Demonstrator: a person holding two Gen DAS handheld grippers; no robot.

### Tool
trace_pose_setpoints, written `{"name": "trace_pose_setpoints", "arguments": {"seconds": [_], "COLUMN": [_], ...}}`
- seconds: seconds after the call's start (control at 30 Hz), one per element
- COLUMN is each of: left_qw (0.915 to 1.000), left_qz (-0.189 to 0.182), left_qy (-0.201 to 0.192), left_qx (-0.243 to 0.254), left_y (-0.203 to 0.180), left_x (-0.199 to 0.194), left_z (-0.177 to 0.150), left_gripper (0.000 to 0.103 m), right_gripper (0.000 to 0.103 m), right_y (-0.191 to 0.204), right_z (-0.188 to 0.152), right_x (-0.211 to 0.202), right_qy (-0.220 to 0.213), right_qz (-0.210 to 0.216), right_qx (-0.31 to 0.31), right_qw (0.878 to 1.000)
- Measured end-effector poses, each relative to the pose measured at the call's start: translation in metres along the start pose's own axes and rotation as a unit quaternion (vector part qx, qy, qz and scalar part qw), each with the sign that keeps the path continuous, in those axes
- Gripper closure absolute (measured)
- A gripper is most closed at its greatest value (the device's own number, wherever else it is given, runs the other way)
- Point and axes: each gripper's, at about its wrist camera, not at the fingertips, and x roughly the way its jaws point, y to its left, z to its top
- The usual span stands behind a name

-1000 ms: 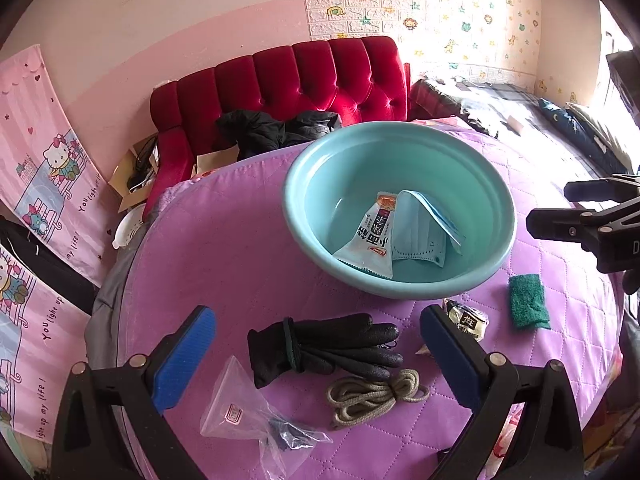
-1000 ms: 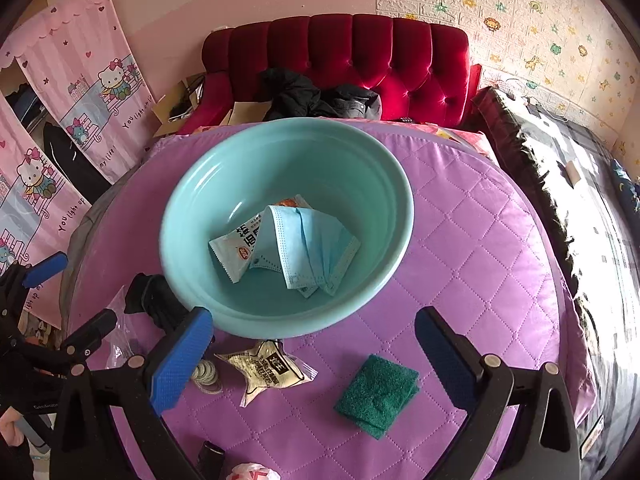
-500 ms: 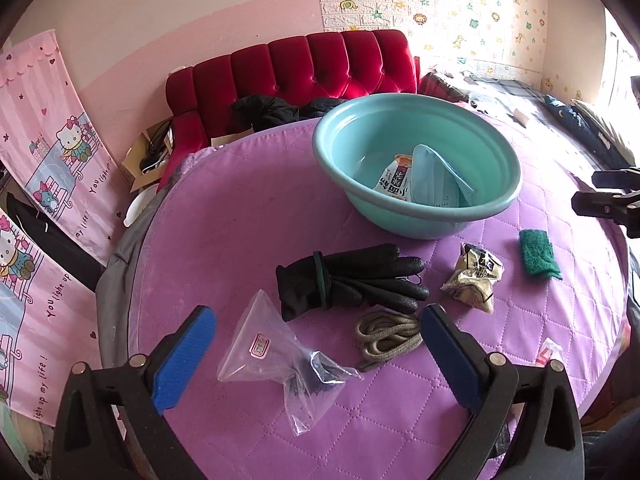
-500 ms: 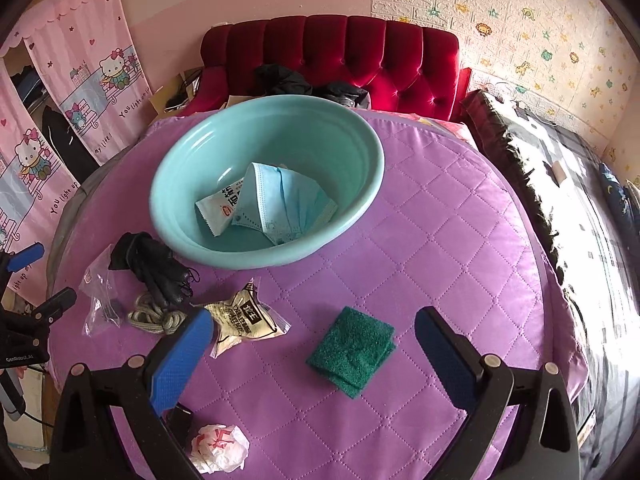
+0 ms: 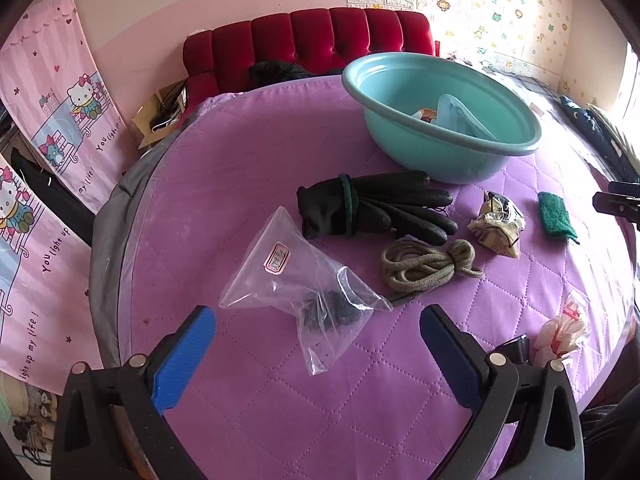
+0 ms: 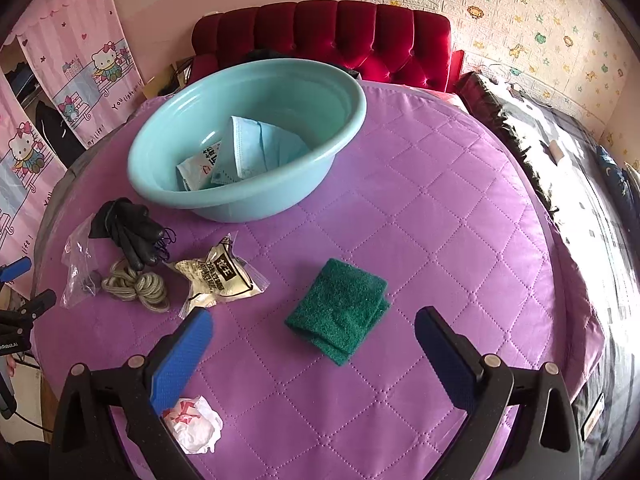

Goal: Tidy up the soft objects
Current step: 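Withdraw both tools from the basin toward the remaining items, then grasp the clear zip bag with the left tool while the right tool grasps the green scouring pad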

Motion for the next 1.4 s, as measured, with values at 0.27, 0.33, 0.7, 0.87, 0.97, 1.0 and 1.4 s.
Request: {"name": "trace_pose_setpoints", "arguments": {"seconds": [0.27,0.33,0.7,0.87,0.97,1.0,1.4], "left_qw": [0.9992,0.9988,0.9936,0.9914,0.9899,0.9893,0.9865], "left_qz": [-0.001,0.003,-0.001,0.000,-0.004,-0.003,-0.008], "left_qy": [0.027,0.033,0.065,0.077,0.084,0.087,0.100], "left_qx": [-0.030,-0.036,-0.092,-0.106,-0.114,-0.117,-0.130], "left_y": [0.009,0.010,0.018,0.021,0.023,0.024,0.039], "left_x": [0.016,0.021,0.047,0.059,0.067,0.069,0.091], "left_z": [-0.004,-0.003,0.009,0.014,0.017,0.017,0.026], "left_gripper": [0.000,0.000,0.000,0.000,0.000,0.000,0.001], "right_gripper": [0.000,0.000,0.000,0.000,0.000,0.000,0.002], "right_y": [-0.012,-0.015,-0.023,-0.025,-0.027,-0.027,-0.032], "right_z": [-0.001,-0.001,0.009,0.011,0.013,0.015,0.021], "right_x": [0.018,0.024,0.057,0.073,0.081,0.085,0.119], "right_qy": [0.023,0.033,0.069,0.086,0.094,0.096,0.120], "right_qz": [0.001,0.002,-0.001,0.001,0.000,0.000,-0.006], "right_qx": [0.016,0.017,0.022,0.024,0.024,0.023,0.032], "right_qw": [1.000,0.999,0.997,0.996,0.995,0.995,0.992]}}
